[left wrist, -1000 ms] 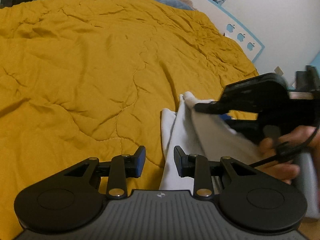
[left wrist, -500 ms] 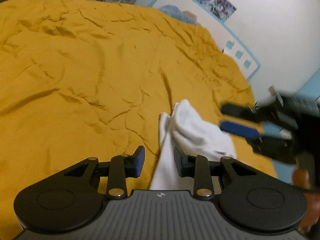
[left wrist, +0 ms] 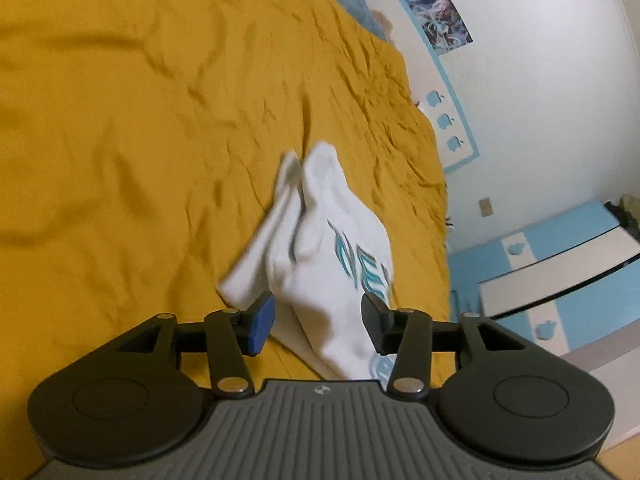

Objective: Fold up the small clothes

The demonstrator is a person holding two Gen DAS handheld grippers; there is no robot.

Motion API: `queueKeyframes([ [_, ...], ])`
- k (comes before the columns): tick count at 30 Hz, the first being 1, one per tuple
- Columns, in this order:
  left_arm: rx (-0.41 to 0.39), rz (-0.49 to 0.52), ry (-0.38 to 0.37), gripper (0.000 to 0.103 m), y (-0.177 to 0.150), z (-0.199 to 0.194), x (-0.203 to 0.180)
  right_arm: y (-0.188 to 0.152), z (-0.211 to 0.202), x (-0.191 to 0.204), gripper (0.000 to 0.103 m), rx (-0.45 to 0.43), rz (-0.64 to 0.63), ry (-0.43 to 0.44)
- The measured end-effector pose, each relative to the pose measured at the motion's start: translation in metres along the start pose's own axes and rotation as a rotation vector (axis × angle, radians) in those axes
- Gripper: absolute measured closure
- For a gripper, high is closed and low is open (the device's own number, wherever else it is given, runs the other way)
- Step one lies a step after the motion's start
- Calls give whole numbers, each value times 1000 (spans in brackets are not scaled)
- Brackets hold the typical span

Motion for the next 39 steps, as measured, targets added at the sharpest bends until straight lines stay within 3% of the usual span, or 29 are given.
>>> queueKeyframes([
  [5,-1,-83,-7,46,-2,28,10,-31,-10,-23,75,0,-33,-37],
  [8,-6,-74,6,46,4,42,12,-37,-14,-24,60,-16,-120,-66],
  [9,3,-66,12,46,5,46,12,-40,-15,-21,60,-21,-157,-82],
  [13,8,0,19,80,7,50,4,-51,-5,-16,60,-4,-272,-134],
  [17,-51,161,-20,88,12,32,-35,-54,7,-16,61,-31,-308,-173],
  [18,-68,212,-24,88,13,27,-47,-54,9,-16,66,-39,-303,-180],
  [21,-86,325,40,89,14,20,-64,-49,16,-20,86,-45,-280,-216],
  [24,-44,337,136,89,13,27,-47,-49,16,-23,103,-36,-287,-229],
  [30,31,334,262,89,-3,45,-4,-60,13,-31,103,-25,-288,-265],
  [39,14,508,381,78,-23,49,-8,-69,28,-46,103,17,-222,-226],
])
Point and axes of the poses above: each gripper's, at about its wrist camera, not at the fingertips, and z roughly the way its jaws point, x to its left, y to its top, the point moved 2 cm from there along z, roughly the way its jaws point, and after that the axes turned 5 degrees about -x, right-handed, at the moved point
